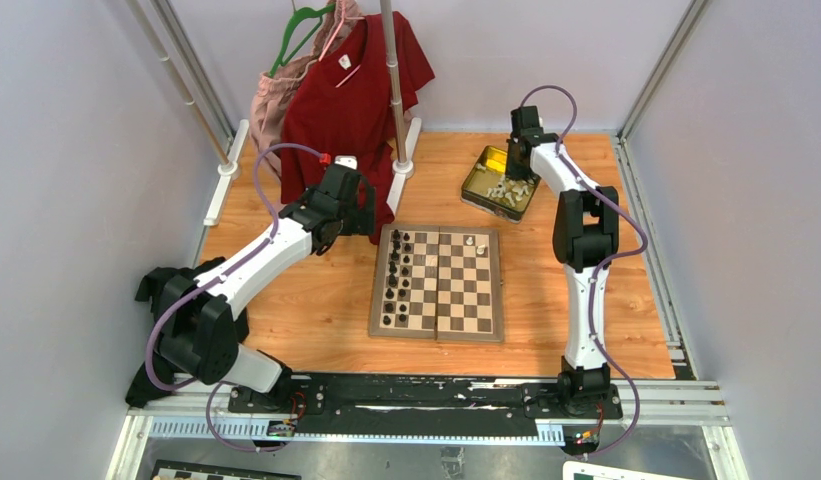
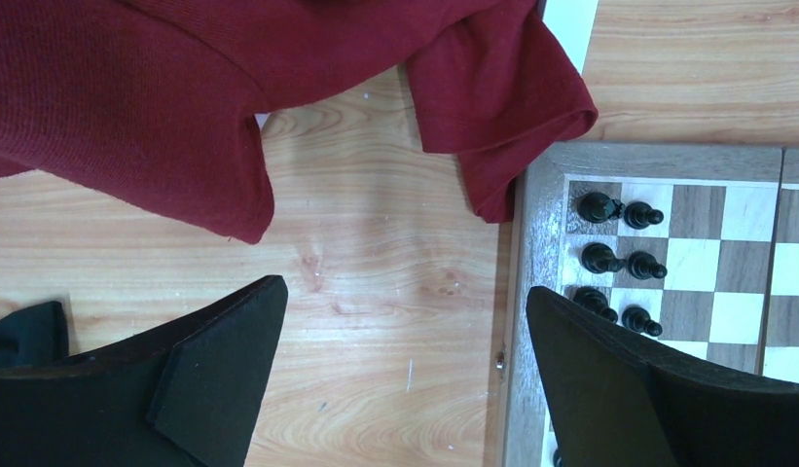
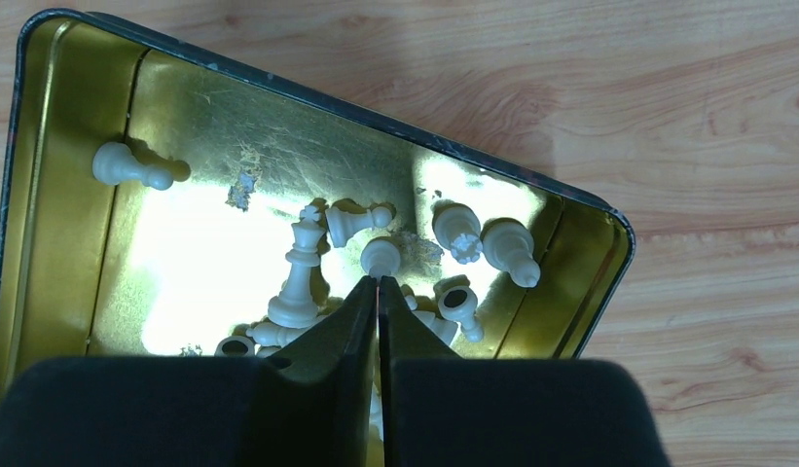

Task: Set up the chess pieces on the board
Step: Pick up the chess piece from the storage box.

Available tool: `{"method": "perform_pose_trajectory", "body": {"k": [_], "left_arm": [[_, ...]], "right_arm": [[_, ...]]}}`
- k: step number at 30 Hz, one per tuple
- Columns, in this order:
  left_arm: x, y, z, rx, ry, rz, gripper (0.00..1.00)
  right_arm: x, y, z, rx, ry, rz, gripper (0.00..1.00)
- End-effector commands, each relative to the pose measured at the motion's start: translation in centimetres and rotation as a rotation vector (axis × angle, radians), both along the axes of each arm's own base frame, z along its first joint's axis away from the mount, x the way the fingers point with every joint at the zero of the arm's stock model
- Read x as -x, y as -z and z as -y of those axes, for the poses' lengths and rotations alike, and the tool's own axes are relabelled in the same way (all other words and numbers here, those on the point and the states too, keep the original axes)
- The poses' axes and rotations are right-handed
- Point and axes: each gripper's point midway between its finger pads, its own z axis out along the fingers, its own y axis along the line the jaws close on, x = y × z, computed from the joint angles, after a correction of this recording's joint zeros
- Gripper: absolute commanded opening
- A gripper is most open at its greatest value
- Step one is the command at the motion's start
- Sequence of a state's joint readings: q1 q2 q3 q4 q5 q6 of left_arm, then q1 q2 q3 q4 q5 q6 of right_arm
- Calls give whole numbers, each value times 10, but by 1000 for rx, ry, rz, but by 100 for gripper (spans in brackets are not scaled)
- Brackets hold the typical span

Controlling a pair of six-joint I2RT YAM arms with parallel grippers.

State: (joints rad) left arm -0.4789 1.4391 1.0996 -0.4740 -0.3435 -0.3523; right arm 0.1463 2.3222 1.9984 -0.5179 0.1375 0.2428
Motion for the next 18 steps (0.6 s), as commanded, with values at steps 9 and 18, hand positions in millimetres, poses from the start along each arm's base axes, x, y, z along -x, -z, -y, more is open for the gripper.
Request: {"method": "perform_pose_trajectory", "body": {"k": [9,18], "left_arm": [[-6,-6,-1,-1,-5,11,100],[-10,-6,1,-5,-2,9,100]], "right_arm": [[1,-2,9,-1,7,-6,19],[-1,4,10,3,5,-14,33]]}}
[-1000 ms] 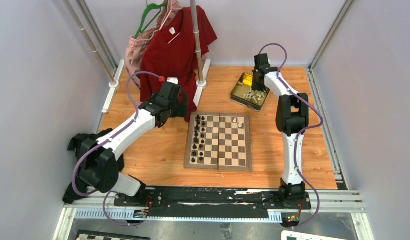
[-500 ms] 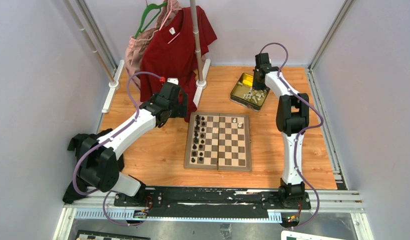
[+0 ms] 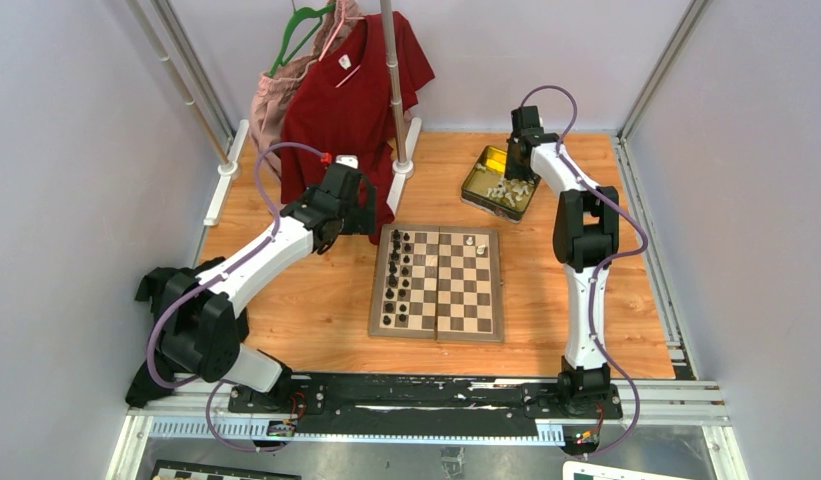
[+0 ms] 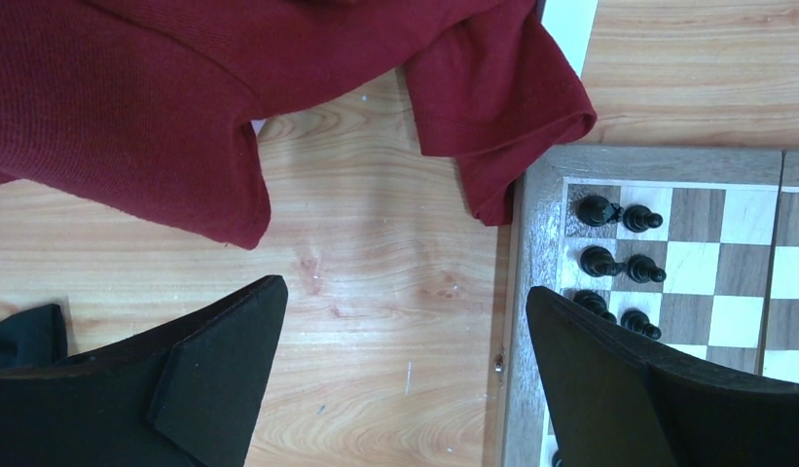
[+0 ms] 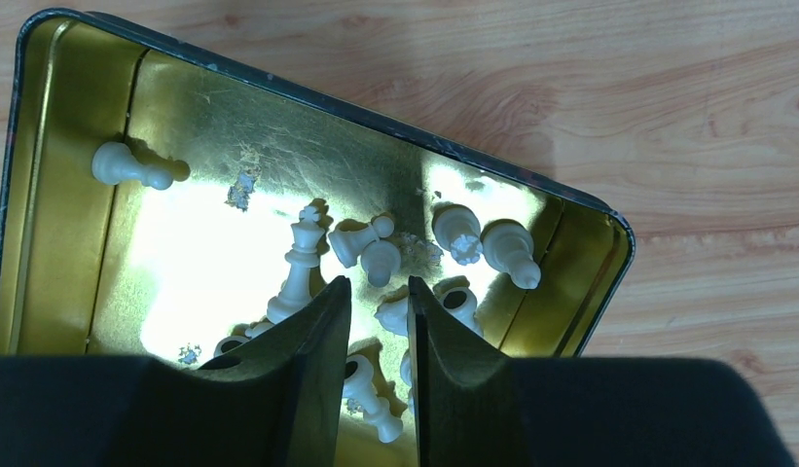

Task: Set up the chess pieces on the board
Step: Pick up the chess piece from the storage box.

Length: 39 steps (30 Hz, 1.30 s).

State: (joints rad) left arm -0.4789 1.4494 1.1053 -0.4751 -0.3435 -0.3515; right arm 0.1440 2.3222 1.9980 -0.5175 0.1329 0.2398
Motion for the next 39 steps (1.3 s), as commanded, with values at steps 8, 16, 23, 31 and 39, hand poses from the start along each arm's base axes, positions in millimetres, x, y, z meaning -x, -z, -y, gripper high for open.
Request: {"method": "perform_pose_trajectory", "body": {"k": [8,16,23,31,39], "left_arm": [[-12,-6,1,-13,-2,8,100],[-12,0,2,-13,-4,-5,100],[-10,1,2,-6,-7,-5,100],[-7,-1,3,14,-6,5,100],[-3,-10,2,39,-5,32,100]], "right_arm": [[-9,11,9,-8,10,-12,29],[-11,16,11,-15,10,-19,19],[-7,9,10,-19,2,-14,6],[4,-15,2,-14,-23,16,2],[19,-53,-23,-2,-77,69,1]]}}
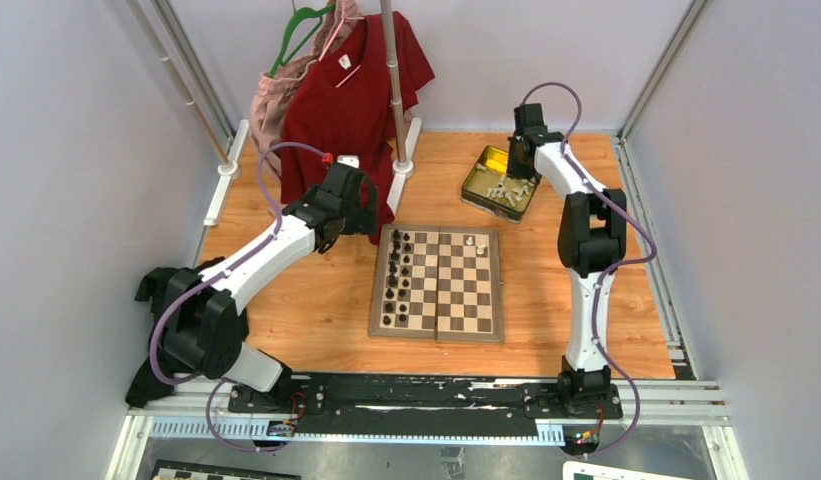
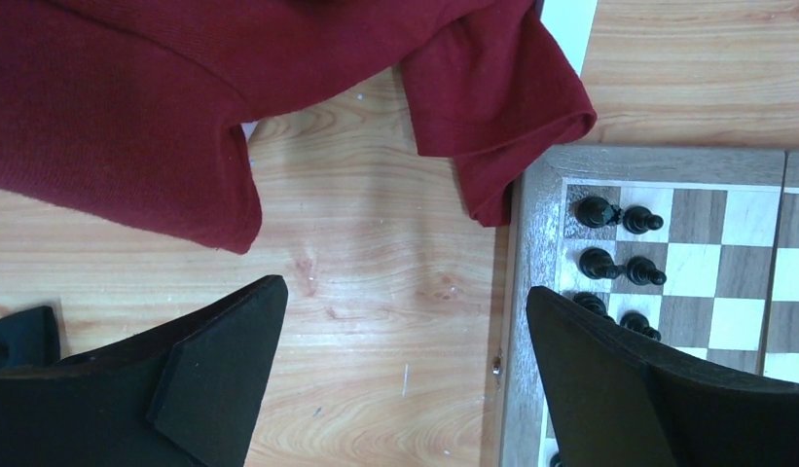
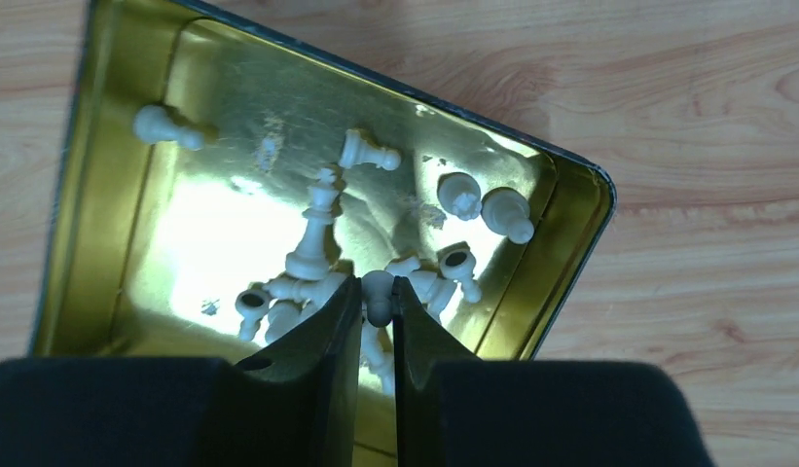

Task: Set up the chess pieces on the board
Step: Pick up the chess piece from the storage box, then place the chess piece on the chessboard.

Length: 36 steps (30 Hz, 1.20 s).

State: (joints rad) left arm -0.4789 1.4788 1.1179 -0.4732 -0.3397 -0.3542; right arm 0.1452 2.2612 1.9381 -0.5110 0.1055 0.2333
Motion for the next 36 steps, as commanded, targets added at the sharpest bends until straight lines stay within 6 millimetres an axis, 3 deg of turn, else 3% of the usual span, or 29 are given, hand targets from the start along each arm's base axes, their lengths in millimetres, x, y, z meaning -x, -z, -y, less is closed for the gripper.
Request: {"method": "perform_pose_trajectory", "body": {"k": [1,8,16,22,36], "left_arm": [[2,-16,-1,41,-5,47,100],[9,-26,-1,67,2,65,100],[25,-24,-4,103,5,70,100],[29,-23,-4,121,10,73,100],[27,-26,-4,107,13,73,100]], "right_arm": [[12,-45,-24,20,-63,70,1],[53,-67,-71,58,-170,75,1],[130,-65,-112,97,-295,22,1],[173,-55,-124,115,-347,-19,1],[221,-21,-142,126,-414,-110,1]]}}
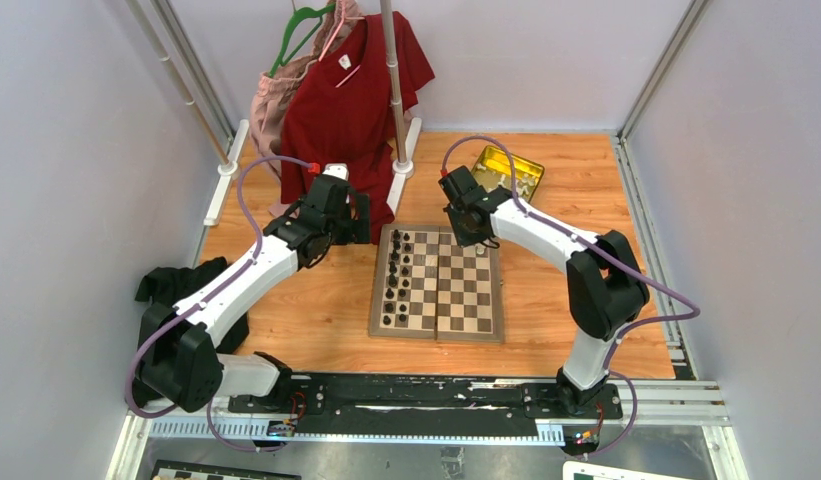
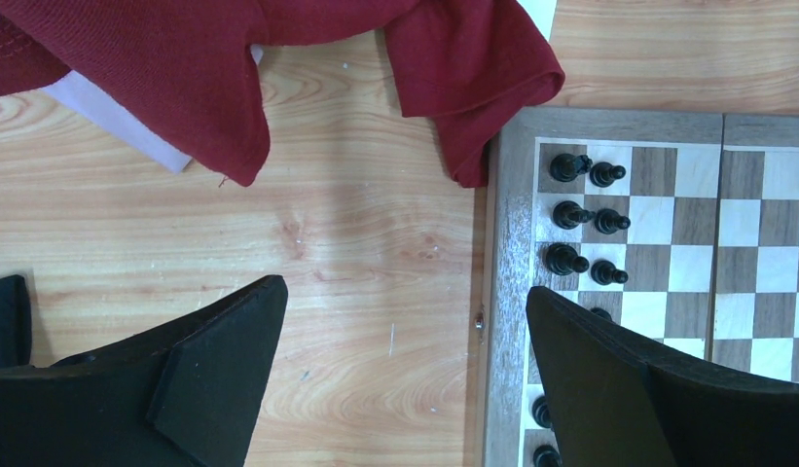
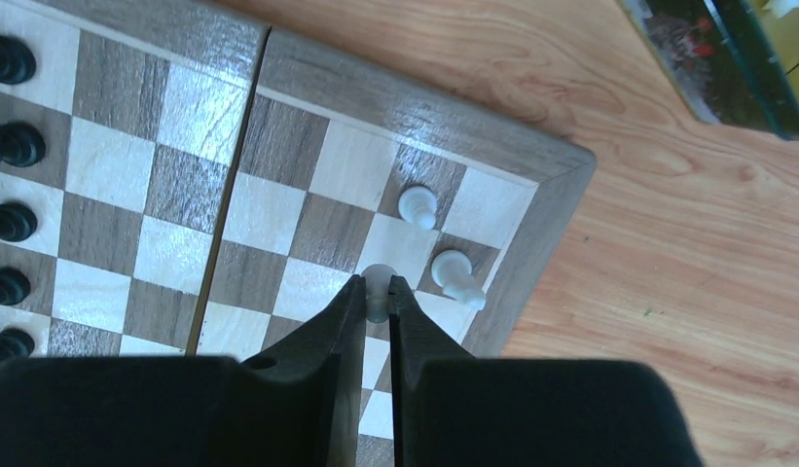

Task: Set up the chess pieces on the board
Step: Place the chess piece on the chessboard.

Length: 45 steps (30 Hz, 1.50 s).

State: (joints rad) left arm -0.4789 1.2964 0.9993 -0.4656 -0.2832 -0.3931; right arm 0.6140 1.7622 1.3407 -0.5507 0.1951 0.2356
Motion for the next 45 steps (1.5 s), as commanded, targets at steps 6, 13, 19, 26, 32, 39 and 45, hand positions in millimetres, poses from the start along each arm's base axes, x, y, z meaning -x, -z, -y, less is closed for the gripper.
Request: {"method": "perform_pose_trajectory", "body": {"k": [6,13,19,26,32,39,45], "left_arm": [[-6,-7,0,4,-2,21,100],[-6,-4,0,2,-2,14,100],[-7,-1,1,0,-2,5,100],[-6,2,1,-5,-2,-4,100],[-7,4,1,-6,-2,-9,100],[-8,6,2,-8,1,-15,100],[-7,7,2,-8,2,-19,100]], "right_arm": [[20,6,-1,16,0,-24,1],[20,17,1,39,2,-37,0],[15,22,1,52,4,-33,1],[12,33,3,56,15,-48,1],[9,36,7,51,31,-52,1],[7,39,11,53,48,-56,1],[9,43,16,57,66,-64,1]]}}
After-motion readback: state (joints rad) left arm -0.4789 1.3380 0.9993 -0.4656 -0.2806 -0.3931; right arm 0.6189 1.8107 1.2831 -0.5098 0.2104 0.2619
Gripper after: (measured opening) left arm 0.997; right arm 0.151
